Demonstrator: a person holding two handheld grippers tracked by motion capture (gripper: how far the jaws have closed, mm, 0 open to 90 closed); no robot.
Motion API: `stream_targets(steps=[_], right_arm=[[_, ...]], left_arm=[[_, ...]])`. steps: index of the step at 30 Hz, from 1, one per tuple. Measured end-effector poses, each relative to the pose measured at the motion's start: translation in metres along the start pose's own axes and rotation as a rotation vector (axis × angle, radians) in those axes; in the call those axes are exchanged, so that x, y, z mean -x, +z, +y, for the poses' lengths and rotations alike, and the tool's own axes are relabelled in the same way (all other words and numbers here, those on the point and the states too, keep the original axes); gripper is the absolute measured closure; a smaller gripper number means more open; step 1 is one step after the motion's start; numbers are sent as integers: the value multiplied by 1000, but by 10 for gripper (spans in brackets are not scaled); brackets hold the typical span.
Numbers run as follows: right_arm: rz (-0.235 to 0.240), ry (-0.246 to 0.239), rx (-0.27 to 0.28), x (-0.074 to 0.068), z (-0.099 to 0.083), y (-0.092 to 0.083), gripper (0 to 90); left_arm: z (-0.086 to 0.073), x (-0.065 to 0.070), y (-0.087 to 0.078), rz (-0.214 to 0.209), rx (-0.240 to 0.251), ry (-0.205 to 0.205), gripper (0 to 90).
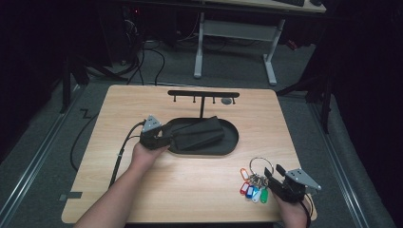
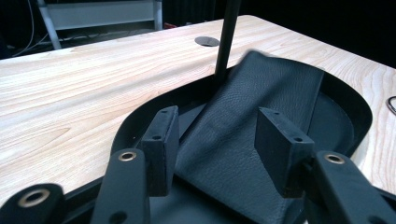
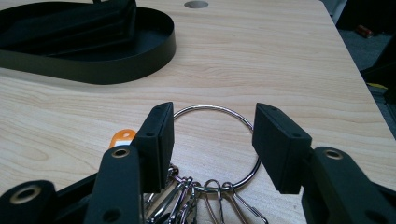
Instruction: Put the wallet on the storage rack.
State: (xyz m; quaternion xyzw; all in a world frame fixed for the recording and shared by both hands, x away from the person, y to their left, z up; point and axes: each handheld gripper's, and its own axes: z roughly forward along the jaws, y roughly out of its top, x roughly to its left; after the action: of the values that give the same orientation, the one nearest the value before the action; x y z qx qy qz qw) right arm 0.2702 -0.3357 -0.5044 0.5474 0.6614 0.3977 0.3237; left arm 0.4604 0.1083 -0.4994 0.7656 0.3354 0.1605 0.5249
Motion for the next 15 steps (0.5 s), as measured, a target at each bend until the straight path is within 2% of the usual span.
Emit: stream_targets(steps=[3,8,13,15], right_arm=[[-1,-5,1,0,0,0,490],[0,-3,0,-1,1,1,490],[2,-4,-2,-1,1,1,490],[0,-4,-2,0,0,1,490]], left_arm=[[-2,5,-4,-4,-1,18,504],[-7,11,-12,-7,4,27,560],[-14,15,-27,25,-8,22,557],[-18,17,-39,41,-26,36,546]])
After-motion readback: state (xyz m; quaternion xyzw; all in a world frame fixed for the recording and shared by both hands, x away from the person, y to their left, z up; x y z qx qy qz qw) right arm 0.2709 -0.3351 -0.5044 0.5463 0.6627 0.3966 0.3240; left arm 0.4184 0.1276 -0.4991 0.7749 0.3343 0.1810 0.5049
